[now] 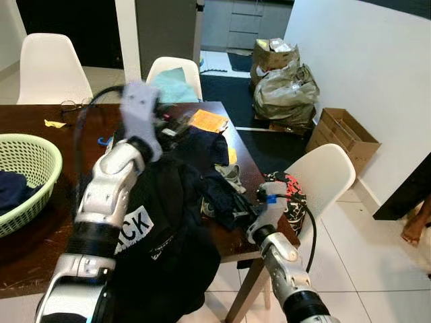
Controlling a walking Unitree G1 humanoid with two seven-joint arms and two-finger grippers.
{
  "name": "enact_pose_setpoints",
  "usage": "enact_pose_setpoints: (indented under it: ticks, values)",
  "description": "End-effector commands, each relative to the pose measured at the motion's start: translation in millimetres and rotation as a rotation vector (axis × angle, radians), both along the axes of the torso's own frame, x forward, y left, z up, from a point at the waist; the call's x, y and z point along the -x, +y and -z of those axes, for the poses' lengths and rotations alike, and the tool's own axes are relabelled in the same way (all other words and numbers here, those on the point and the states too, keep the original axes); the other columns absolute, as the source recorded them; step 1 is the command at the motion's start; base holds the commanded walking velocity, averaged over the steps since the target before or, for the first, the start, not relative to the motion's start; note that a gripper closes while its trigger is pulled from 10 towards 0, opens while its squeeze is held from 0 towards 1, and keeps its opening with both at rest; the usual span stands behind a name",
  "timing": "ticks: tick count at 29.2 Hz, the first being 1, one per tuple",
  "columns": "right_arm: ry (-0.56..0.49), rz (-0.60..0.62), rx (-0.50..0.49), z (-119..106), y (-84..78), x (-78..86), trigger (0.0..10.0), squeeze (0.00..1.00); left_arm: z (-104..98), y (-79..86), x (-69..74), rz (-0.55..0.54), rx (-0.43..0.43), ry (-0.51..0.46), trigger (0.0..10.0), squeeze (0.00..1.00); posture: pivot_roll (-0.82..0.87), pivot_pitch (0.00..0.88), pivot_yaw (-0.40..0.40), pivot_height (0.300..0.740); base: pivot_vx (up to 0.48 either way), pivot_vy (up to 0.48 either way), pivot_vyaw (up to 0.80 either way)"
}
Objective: Hang hanger
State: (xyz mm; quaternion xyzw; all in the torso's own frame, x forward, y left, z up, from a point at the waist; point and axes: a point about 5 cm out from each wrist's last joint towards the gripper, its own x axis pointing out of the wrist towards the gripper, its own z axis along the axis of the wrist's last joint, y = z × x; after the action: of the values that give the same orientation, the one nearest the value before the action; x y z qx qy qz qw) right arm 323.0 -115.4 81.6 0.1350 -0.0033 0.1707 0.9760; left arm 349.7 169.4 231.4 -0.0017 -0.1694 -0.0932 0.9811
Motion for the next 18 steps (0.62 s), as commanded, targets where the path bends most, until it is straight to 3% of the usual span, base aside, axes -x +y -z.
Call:
enact_pose_setpoints:
  ticks: [1, 6, 18]
  values:
    - [-0.053, 0.015, -0.028, -9, -2.4, -1.6, 10.0, 0.0, 5, 2.0, 9.6, -0.046, 0.004, -0.001, 10.0, 0.0, 0.01, 0.021, -0.094, 0.74, 0.0, 0.0, 0.0]
    - [-0.09, -0.002, -0.053, -20, 0.5, -5.6, 10.0, 0.0, 23, -3.2, 34.2, -0.052, -0.021, 0.056, 10.0, 0.0, 0.02, 0.018, -0.098, 0.74, 0.0, 0.0, 0.0]
    - [-0.084, -0.06, -0.07, -26, 8.7, -7.4, 10.0, 0.0, 30, -14.0, 36.8, -0.081, 0.013, 0.043, 10.0, 0.0, 0.01, 0.014, -0.099, 0.74, 0.0, 0.0, 0.0]
